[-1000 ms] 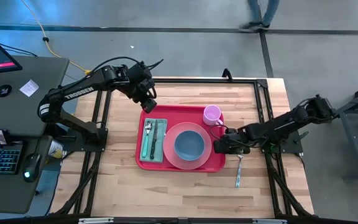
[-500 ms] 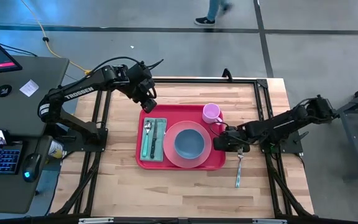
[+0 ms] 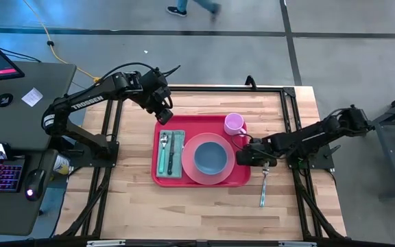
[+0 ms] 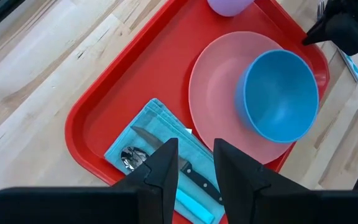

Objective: Set up tray
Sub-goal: Adjust the red tray, then put the blue fork on the blue napkin to the right of the black knife

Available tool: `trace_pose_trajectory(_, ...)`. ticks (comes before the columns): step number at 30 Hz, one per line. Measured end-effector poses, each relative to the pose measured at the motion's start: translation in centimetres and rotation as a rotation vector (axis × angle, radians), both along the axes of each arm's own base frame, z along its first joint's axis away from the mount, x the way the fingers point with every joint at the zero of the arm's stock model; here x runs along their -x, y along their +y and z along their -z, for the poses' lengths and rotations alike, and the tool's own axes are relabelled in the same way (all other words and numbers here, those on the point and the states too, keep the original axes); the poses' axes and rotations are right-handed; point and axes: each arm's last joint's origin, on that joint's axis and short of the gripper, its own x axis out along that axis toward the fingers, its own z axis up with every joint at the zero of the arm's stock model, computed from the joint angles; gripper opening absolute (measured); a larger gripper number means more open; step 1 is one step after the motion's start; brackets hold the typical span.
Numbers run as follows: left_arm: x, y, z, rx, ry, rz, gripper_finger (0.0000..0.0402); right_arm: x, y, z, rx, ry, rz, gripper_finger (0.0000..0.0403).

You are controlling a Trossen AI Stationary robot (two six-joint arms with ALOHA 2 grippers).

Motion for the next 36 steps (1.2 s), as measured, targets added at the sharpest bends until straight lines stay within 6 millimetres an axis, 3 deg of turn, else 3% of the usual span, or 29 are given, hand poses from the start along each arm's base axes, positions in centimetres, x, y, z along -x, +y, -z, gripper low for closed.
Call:
trace_pose_trajectory(6,0.0,0.0,0.0,0.000,0.000,0.000,0.0136,0.7,-0.1,-0.5,-0.006,0.004,-0.022,0.0070)
trace_pose_trajectory(19,0.0,0.0,0.0,-0.004,0.000,0.007,0.0136,3.6,-0.1,-4.2,-0.071,-0.092,0.000,0.0132)
trace_pose_trajectory(26,0.0,0.0,0.0,-0.010,0.003,0.004,0.0136,4.1,2.6,-4.2,-0.275,-0.017,-0.039,0.0122)
trace_pose_trajectory(36,0.2,0.2,0.1,-0.105,0.056,0.016,0.0136,4.1,5.0,-2.4,-0.279,0.126,-0.090,0.0089)
